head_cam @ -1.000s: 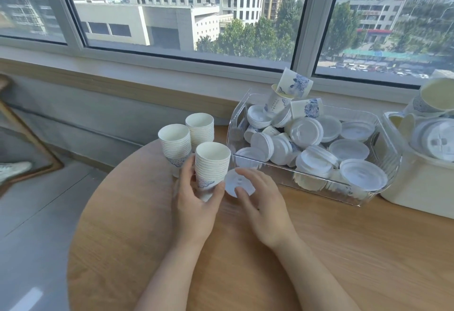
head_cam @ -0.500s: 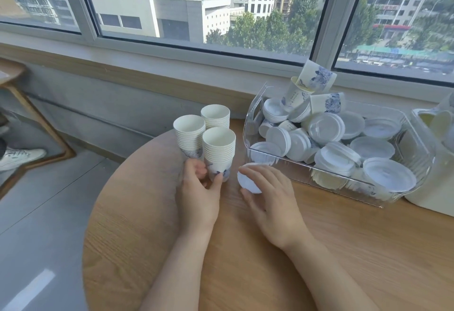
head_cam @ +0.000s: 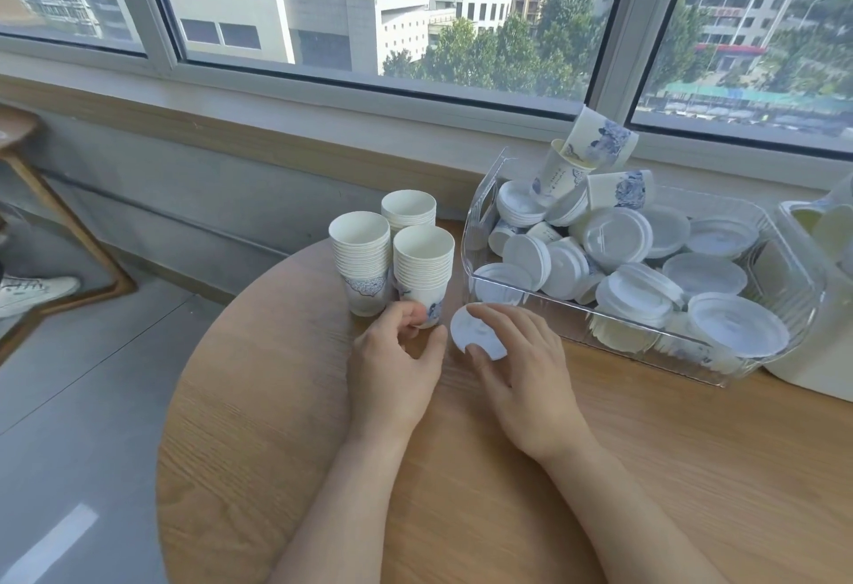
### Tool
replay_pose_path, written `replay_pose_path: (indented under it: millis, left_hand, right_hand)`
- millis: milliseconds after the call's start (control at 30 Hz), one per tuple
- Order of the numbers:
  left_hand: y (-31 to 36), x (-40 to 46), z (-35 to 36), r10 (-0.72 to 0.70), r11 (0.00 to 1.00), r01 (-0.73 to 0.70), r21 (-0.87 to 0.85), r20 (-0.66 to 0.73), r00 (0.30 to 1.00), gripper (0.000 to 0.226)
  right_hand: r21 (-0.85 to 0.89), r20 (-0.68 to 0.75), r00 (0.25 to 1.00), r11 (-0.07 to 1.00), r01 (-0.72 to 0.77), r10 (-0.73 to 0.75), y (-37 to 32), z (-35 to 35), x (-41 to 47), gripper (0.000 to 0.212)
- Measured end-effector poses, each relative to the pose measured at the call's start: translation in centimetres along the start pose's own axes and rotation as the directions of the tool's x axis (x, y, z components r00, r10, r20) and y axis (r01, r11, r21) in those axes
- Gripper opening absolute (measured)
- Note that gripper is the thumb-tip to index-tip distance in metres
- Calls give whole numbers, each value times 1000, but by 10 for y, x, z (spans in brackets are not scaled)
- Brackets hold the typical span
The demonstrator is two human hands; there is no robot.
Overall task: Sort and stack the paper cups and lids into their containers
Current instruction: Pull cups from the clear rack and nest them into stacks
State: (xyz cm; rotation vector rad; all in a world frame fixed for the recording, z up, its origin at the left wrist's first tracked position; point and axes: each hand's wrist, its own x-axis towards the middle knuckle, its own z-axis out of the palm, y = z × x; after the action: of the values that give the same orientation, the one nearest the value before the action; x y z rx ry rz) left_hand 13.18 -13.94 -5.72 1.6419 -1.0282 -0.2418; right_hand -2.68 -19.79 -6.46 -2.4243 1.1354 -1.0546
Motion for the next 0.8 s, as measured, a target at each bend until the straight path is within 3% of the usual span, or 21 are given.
replay_pose_path:
  millis: [167, 300, 433, 633, 800]
  left_hand:
    - [6, -5, 9, 185, 981, -187, 47, 33, 982, 30]
    - [13, -5, 26, 407, 910, -404, 98, -11, 913, 40]
    - [21, 3, 44, 526, 842, -521, 140, 7, 851, 41]
    - [40, 21, 69, 581, 799, -587, 131, 85, 809, 45]
    - [52, 46, 88, 549, 822, -560, 109, 112, 828, 48]
  right_hand:
    - [5, 12, 997, 997, -72, 72, 6, -6, 0, 46]
    - [14, -7, 991, 991, -135, 135, 10, -17, -3, 44]
    - [94, -111, 982, 986, -140, 150, 9, -40, 2, 38]
    - [130, -288, 943, 983, -133, 165, 10, -83, 23, 30]
    - [0, -351, 931, 994, -109, 102, 41, -110, 75, 33]
